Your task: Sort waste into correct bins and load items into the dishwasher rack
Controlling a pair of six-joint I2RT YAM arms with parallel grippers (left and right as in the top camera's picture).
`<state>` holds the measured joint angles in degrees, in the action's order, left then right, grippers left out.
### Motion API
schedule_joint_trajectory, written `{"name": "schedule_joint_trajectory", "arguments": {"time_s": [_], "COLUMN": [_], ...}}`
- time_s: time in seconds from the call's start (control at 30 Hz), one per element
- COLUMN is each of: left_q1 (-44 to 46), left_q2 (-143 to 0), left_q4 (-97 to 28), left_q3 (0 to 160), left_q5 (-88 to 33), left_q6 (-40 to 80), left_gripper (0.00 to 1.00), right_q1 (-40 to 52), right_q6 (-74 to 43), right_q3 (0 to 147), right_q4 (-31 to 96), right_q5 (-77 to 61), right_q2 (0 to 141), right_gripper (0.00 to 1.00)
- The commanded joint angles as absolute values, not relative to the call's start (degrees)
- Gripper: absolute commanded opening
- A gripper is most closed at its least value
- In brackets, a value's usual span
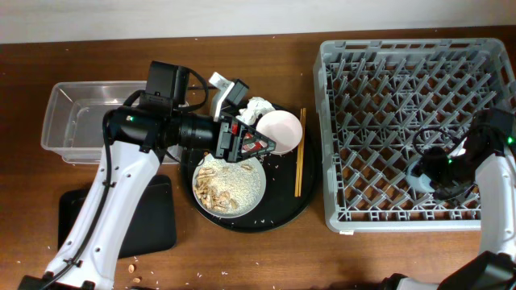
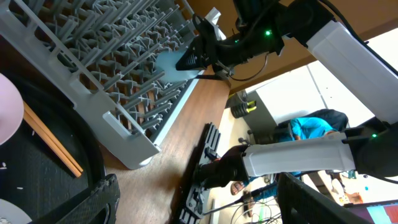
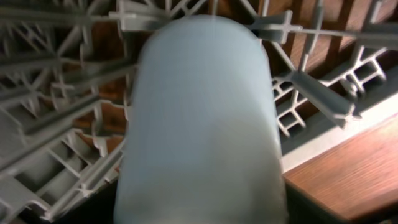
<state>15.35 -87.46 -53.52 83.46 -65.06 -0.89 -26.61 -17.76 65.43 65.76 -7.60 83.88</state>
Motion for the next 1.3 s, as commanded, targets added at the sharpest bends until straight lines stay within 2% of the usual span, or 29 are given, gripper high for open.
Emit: {"name": "schedule_joint_trajectory", "arguments": {"time_s": [0.0,0.03,0.07,0.13,0.17,0.2,0.23,0.27,0.33,0.37,0.43,0.5,0.73,0.8,0.97,1.0,1.03,1.07,1.1,1.13,1.27], "left_q1": [15.38,15.40,15.40,15.55,15.42,15.42,15.42,15.42,15.42,15.42,15.44,15.44,15.44,15.44,15.44,15.44,15.44,15.44,15.44,15.44,15.44], "left_q2": [-87.42,-87.42,-87.42,-87.37,-86.83,-84.33,-81.95,-78.91,-71.96,-69.06,-65.28,-64.60,-64.64,-64.64,-64.64,-64.64,-64.64,-64.64,-64.64,-64.64,-64.64], "left_q4": [-54.04,-54.78,-55.86,-56.36,-56.58,-59.72,-63.42,-67.07,-70.19,-71.05,-72.90,-72.97,-72.97,-72.99,-72.99,-72.99,-72.99,-72.99,-72.99,-72.99,-73.01], "left_q3": [83.57,83.57,83.57,83.59,83.66,84.44,85.71,87.11,87.48,87.48,87.48,87.48,87.48,87.48,87.48,87.48,87.48,87.48,87.48,87.48,87.48], "left_q5": [-62.83,-58.70,-53.15,-50.06,-48.82,-36.75,-27.53,-18.57,-9.04,-6.57,-4.84,-4.86,-4.86,-4.86,-4.86,-4.86,-4.86,-4.86,-4.86,-4.86,-4.86], "left_q6": [-1.56,-1.56,-1.56,-1.54,-1.15,2.42,2.72,4.14,4.29,4.29,4.29,4.29,4.29,4.29,4.29,4.29,4.29,4.29,4.29,4.29,4.29], "left_gripper": [0.85,0.87,0.99,0.99,0.99,0.99,0.99,0.99,0.99,0.99,0.99,0.99,0.99,0.99,0.99,0.99,0.99,0.99,0.99,0.99,0.99], "right_q1": [-26.96,-26.65,-24.77,-13.82,-6.00,4.73,10.33,14.76,22.41,24.10,23.99,23.99,24.03,23.92,24.10,24.10,24.10,24.14,24.14,24.14,23.70], "right_q6": [-16.34,-14.00,-10.94,-7.25,-7.46,-11.20,-14.68,-17.78,-23.94,-29.93,-32.03,-32.01,-28.75,-28.77,-28.80,-28.86,-29.02,-29.32,-29.47,-29.45,-28.73], "right_q3": [69.45,72.62,75.61,76.84,76.84,76.47,76.29,76.29,76.29,76.31,76.31,76.31,77.54,77.58,76.49,76.49,76.49,76.47,76.47,76.49,78.08], "right_q4": [68.29,70.04,70.72,66.87,63.88,60.69,58.78,56.69,48.10,44.93,36.84,34.81,36.99,37.15,36.51,35.57,34.44,34.24,34.65,34.63,36.82], "right_q5": [-9.96,-13.58,-20.23,-27.38,-26.02,-19.66,-14.26,-12.03,-10.00,-3.90,-2.74,-1.45,-1.43,-1.17,-0.84,-1.19,-3.36,-4.73,-4.73,-4.71,-2.44], "right_q2": [83.15,81.67,78.78,72.23,71.29,73.23,76.12,80.05,92.01,97.97,107.63,111.94,108.29,105.14,109.60,110.76,111.94,112.46,112.62,112.51,103.68], "right_gripper": [0.89,0.89,0.88,0.87,0.83,0.77,0.75,0.72,0.59,0.55,0.55,0.55,0.56,0.63,0.62,0.58,0.49,0.37,0.18,0.05,0.04]}}
